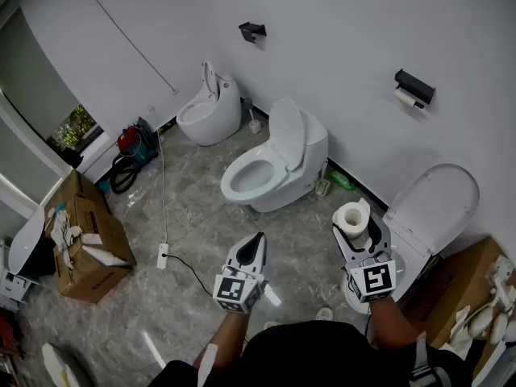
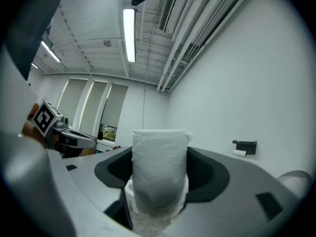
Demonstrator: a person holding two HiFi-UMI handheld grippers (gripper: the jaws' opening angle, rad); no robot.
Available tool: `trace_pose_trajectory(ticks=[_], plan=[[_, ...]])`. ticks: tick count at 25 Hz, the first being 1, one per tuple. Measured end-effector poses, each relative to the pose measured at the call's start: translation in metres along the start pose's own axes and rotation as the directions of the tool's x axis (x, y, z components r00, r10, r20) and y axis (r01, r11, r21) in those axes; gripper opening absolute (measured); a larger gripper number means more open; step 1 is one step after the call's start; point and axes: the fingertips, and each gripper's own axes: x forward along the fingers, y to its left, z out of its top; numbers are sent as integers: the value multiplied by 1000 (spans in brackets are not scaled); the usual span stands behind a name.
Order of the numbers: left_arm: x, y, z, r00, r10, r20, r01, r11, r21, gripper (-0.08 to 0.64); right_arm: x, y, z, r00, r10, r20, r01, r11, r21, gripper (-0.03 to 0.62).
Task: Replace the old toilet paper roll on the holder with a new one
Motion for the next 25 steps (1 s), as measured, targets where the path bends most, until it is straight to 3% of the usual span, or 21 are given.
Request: trace_pose_trajectory(ticks=[11, 18, 25], plan=[[23, -12, 0, 999, 15, -32, -14, 1000, 26, 6, 8, -25, -4, 1000, 18, 17, -18, 1000, 1, 305], [48, -40, 4, 1000, 22, -20, -22, 999, 33, 6, -2, -60, 0, 999, 42, 32, -38, 993, -115, 305], [91, -45, 12, 1000, -7, -18, 8, 999, 51, 6, 14, -93, -4, 999, 15, 45, -13, 999, -40, 305]])
